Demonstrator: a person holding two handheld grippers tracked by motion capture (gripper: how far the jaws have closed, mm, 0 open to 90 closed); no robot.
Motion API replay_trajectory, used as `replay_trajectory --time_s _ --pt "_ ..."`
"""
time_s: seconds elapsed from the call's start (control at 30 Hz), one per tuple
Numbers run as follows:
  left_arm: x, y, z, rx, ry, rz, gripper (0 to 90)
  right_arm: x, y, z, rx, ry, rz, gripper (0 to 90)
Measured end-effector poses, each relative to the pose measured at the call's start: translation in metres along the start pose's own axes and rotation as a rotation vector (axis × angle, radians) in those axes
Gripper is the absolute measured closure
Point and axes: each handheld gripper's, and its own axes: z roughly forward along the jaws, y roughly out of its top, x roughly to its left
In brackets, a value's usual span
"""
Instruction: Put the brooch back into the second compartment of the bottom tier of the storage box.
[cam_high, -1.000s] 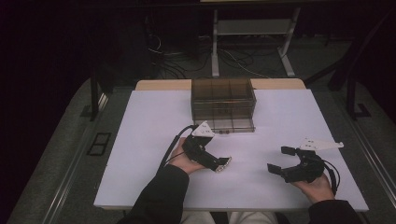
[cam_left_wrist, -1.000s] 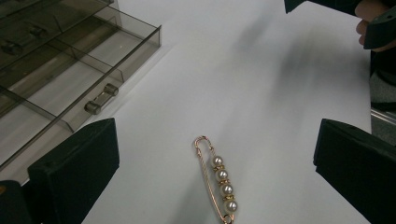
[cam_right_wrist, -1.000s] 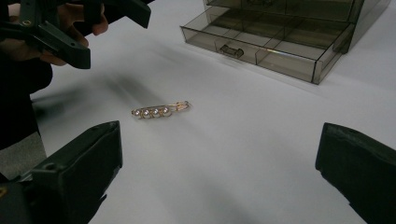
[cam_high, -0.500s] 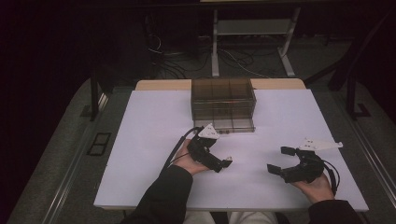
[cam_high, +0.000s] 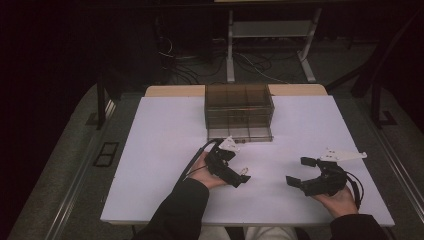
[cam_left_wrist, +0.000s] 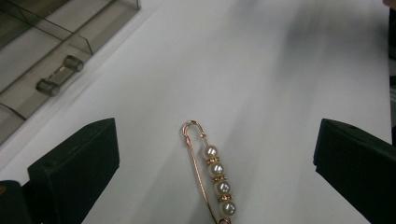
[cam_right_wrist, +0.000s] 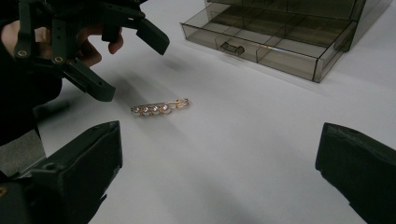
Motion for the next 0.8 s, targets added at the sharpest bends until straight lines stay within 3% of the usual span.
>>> replay_trajectory --time_s 0.4,0.73,0.8 --pt "-0.003 -0.001 0.009 0.058 -0.003 0.022 6.9 0.0 0.0 0.001 0.006 0.0 -0.006 0.3" --pt "-0.005 -0.002 0.012 0.102 0.006 0.056 26.5 0.001 0.0 0.001 0.007 0.0 -0.004 0.3" --pt "-0.006 -0.003 0.014 0.093 0.011 0.043 30.2 0.001 0.0 0.001 0.007 0.001 -0.004 0.3"
